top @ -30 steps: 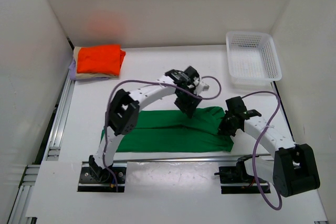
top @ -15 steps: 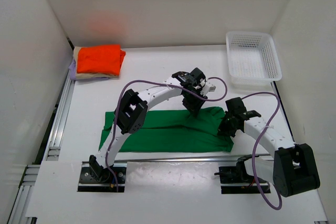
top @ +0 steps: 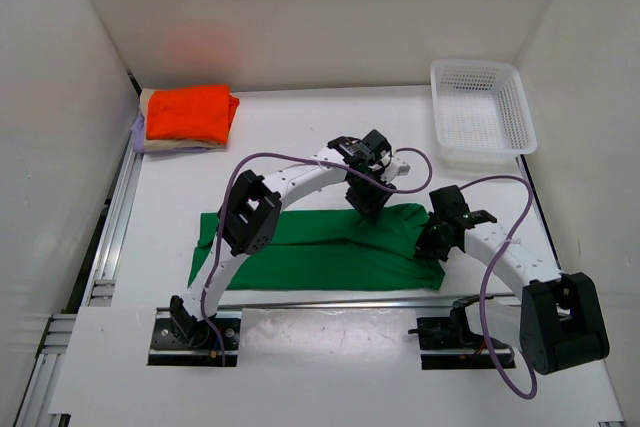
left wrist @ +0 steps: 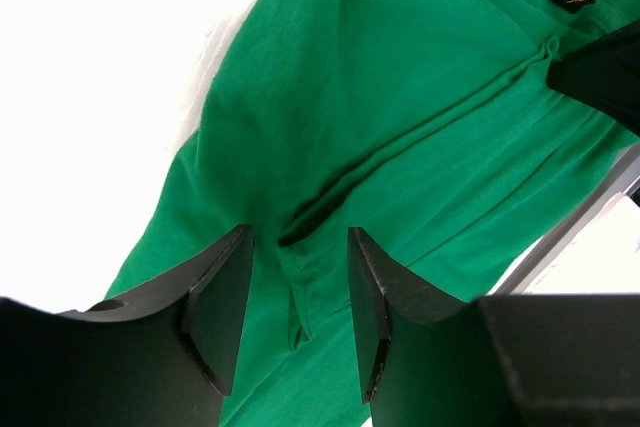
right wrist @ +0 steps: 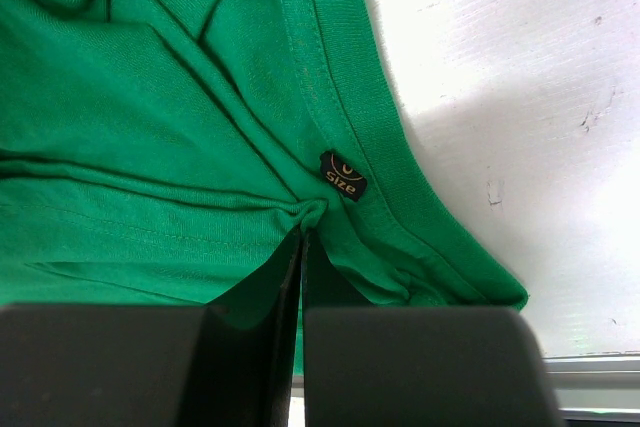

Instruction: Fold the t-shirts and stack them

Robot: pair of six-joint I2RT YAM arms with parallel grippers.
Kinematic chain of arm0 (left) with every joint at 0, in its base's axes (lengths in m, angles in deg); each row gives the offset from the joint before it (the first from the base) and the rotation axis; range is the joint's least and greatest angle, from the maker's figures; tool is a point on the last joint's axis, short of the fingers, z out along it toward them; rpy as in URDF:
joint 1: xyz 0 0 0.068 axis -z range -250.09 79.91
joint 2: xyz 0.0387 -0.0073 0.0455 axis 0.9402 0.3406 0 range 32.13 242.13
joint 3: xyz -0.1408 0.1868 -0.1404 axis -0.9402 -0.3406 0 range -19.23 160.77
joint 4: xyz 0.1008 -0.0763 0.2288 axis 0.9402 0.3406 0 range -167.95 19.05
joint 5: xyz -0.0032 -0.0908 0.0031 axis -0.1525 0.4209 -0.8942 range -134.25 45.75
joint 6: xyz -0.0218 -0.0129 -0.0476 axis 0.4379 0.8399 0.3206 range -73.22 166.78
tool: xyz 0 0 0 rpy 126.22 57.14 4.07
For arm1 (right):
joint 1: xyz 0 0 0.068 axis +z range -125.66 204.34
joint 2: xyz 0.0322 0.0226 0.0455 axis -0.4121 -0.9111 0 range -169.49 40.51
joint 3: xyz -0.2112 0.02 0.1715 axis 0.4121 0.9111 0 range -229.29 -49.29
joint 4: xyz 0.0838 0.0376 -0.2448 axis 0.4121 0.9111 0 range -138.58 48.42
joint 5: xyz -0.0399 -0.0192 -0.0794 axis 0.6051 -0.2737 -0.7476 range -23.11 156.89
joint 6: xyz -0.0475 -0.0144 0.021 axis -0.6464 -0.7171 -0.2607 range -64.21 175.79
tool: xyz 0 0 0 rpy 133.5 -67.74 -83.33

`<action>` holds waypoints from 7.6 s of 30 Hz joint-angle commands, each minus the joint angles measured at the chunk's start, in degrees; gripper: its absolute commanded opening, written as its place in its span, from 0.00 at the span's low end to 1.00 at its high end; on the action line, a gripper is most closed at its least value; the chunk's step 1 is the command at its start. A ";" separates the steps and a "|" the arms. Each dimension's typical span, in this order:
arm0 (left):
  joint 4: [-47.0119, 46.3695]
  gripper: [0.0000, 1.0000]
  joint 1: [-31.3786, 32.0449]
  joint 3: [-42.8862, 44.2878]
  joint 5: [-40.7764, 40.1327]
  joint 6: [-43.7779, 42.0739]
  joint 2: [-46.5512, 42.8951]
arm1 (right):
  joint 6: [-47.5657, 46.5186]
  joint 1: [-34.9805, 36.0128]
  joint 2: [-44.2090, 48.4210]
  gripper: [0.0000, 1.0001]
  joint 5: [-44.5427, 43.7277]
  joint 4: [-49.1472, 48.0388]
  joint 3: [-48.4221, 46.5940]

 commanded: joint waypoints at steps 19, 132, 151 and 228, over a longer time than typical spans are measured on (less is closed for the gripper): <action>2.01 0.11 0.72 -0.81 1.25 -0.03 0.54 | -1.23 0.19 -0.16 0.00 -1.69 1.50 -1.78; 1.32 0.45 -33.99 -33.76 -8.73 -0.03 -35.76 | -7.11 11.71 14.36 0.32 -7.65 2.90 -4.40; -13.19 0.65 -55.62 -48.19 -16.77 -0.03 -35.24 | -14.86 -2.54 -14.31 0.43 1.04 -12.57 -13.20; -12.22 0.30 -50.16 -62.68 -31.89 -0.03 -37.17 | -0.97 8.80 -37.06 0.07 -7.93 3.77 -25.92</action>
